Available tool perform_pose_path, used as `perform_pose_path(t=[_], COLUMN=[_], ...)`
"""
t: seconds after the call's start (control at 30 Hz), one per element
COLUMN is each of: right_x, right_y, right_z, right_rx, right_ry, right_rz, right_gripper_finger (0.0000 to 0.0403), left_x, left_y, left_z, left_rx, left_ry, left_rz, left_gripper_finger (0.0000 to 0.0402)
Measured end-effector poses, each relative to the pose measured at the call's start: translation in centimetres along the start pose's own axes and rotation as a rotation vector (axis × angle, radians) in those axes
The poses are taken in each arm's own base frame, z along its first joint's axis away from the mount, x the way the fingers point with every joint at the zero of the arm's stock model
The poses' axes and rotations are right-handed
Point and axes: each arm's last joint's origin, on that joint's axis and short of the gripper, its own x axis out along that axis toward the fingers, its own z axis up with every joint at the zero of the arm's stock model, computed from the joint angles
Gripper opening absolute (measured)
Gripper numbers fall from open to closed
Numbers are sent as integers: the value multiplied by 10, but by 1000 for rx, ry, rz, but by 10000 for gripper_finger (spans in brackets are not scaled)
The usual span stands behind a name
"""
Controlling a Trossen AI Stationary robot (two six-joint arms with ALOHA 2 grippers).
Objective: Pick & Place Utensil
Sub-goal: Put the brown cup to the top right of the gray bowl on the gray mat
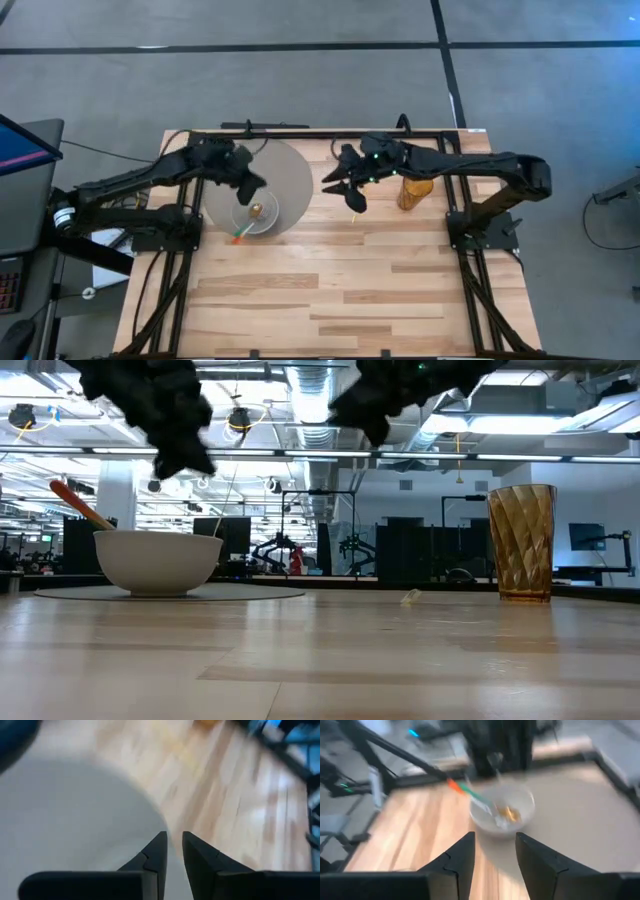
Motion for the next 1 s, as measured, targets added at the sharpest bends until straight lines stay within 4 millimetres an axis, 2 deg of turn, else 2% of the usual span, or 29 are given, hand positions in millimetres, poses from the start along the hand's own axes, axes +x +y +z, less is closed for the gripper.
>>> perform_pose_path(t=[0.17, 0.3, 0.5, 0.63, 0.83, 1.0], right_x=[3, 0, -37, -68, -95, -103], right_y=[15, 24, 32, 35, 40, 40], right_z=[-20, -35, -47, -46, -43, -52], right_rx=[131, 290, 436, 493, 540, 541], right_ry=[188, 310, 430, 407, 366, 482], right_rz=[-169, -333, -635, -827, -867, -923], right_gripper_finger=[132, 134, 130, 129, 129, 129], left_x=[-18, -30, -37, -36, -36, -36], left_y=[-10, -15, -17, -17, -17, -17], left_z=[21, 24, 24, 24, 24, 24], left_rx=[186, 293, 337, 336, 336, 338], left_ry=[-282, -370, -399, -397, -396, -401], left_rz=[-35, -32, -30, -31, -31, -31], left_gripper_finger=[61, 61, 61, 61, 61, 61])
